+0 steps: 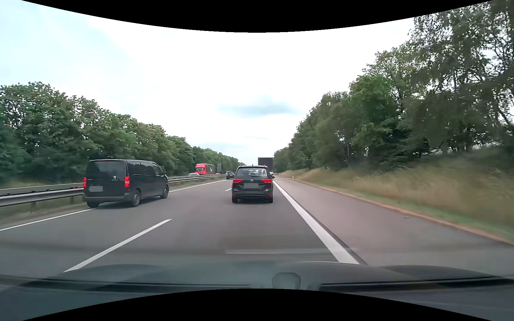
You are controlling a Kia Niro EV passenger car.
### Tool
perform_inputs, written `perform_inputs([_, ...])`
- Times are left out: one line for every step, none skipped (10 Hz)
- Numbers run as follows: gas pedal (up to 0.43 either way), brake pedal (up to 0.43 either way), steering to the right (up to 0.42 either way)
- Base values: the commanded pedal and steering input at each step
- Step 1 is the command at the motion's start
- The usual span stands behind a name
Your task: Follow the waypoints while adhering to traffic rules and regulations
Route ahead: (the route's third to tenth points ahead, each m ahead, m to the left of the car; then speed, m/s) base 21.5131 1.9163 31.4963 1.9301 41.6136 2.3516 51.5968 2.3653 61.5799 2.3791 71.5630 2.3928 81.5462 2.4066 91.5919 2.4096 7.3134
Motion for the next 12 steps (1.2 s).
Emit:
perform_inputs([0.169, 0.0, -0.002])
perform_inputs([0.157, 0.0, -0.002])
perform_inputs([0.15, 0.0, -0.002])
perform_inputs([0.138, 0.0, -0.002])
perform_inputs([0.13, 0.0, -0.002])
perform_inputs([0.13, 0.0, -0.002])
perform_inputs([0.13, 0.0, -0.002])
perform_inputs([0.13, 0.0, -0.002])
perform_inputs([0.13, 0.0, -0.002])
perform_inputs([0.13, 0.0, -0.001])
perform_inputs([0.118, 0.0, -0.002])
perform_inputs([0.118, 0.0, -0.002])
